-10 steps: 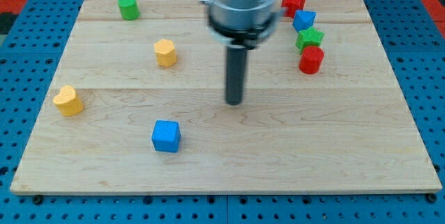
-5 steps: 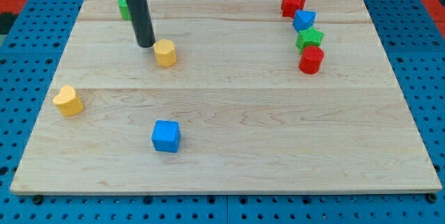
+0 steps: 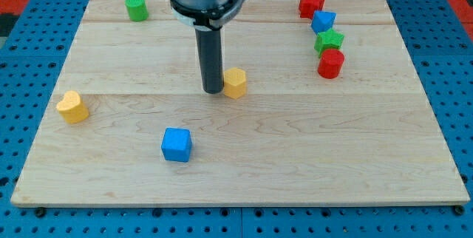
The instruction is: Move yellow hexagon near to red circle
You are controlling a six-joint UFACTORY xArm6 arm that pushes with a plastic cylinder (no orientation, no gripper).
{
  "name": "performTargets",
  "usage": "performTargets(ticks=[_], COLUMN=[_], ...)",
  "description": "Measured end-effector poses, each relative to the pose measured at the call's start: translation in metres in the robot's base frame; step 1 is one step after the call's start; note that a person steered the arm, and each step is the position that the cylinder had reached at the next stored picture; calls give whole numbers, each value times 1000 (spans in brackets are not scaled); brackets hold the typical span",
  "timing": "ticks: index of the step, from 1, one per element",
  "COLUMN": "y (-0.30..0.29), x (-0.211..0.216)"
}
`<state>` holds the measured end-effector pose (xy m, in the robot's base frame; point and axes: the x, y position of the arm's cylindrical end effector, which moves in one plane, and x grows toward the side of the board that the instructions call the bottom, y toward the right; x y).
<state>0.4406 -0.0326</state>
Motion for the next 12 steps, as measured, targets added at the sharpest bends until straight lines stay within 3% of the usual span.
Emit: performTargets(ticks=[5, 9, 12], y=[31, 163, 184], x=[-21, -20, 33])
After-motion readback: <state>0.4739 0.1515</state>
